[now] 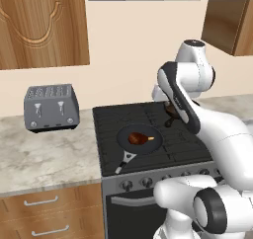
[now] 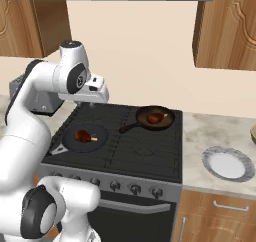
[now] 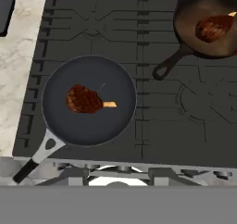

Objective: Place one of the steaks on the plate and the other in the bowl. Then place the bowl in the fridge.

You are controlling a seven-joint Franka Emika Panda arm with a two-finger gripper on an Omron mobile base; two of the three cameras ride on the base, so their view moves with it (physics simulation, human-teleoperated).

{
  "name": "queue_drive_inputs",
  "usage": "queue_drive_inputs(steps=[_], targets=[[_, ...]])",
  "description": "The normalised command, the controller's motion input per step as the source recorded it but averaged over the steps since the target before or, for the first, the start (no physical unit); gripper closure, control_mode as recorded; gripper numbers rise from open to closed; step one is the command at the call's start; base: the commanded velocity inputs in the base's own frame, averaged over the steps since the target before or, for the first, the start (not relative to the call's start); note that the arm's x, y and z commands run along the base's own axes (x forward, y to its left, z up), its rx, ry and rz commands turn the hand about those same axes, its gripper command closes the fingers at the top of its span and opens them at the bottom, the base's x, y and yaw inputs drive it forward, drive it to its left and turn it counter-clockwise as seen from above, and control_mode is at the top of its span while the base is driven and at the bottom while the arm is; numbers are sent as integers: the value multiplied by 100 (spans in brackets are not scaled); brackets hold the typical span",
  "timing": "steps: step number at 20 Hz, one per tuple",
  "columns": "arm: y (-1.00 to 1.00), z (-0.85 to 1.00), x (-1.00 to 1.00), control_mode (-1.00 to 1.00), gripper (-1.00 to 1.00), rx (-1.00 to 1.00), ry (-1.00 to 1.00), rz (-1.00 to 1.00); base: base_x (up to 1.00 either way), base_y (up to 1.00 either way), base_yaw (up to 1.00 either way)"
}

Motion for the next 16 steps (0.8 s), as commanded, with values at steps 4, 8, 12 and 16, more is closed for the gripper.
queue_drive_inputs(steps=[4, 8, 12, 16], targets=[[7, -10, 21, -100, -100, 1, 1, 5, 0, 0, 0], [14, -36, 35, -100, -100, 1, 7, 23, 0, 0, 0], [4, -37, 21, -100, -100, -1, 13, 33, 0, 0, 0], [8, -63, 0, -100, -100, -17, 18, 32, 0, 0, 0]])
